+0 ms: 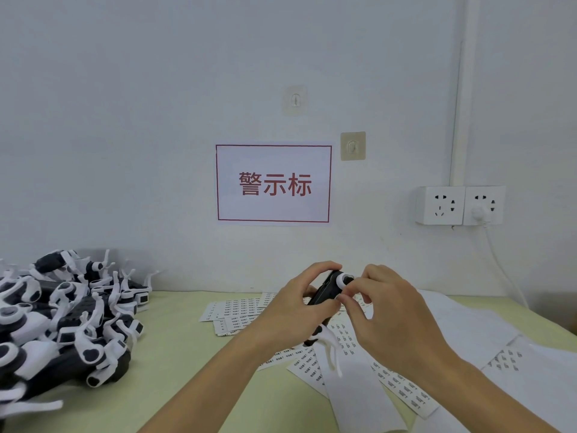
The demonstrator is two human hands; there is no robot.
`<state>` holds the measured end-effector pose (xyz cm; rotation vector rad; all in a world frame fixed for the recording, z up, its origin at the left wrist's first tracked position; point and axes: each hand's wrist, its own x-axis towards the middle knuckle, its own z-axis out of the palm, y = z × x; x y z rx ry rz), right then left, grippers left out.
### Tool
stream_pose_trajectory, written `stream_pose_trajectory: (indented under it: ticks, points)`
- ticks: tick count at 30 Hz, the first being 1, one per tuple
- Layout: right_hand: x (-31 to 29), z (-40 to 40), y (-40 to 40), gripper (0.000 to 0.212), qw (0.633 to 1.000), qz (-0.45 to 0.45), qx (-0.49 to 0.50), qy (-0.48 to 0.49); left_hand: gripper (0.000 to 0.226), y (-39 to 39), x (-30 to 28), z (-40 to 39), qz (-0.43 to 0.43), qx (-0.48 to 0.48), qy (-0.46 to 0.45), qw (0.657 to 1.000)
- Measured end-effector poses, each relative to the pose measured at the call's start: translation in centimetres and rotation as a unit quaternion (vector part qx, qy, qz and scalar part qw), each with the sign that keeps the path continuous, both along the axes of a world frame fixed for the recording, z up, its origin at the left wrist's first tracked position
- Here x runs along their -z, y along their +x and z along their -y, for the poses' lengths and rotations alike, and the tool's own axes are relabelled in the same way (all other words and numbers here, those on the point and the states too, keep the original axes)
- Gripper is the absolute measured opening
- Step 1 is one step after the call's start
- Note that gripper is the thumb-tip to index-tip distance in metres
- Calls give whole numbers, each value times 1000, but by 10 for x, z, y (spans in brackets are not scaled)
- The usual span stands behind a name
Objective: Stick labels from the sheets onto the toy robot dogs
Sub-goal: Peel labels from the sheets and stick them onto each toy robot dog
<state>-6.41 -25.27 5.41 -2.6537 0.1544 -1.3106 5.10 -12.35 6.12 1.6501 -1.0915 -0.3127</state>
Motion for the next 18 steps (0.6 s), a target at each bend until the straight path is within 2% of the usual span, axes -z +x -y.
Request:
stream_pose_trajectory:
  ticks: [18]
  points:
    - [-1, -13, -1, 12, 996, 52, 78, 1, 44, -3, -3, 1, 6, -12, 0, 1000]
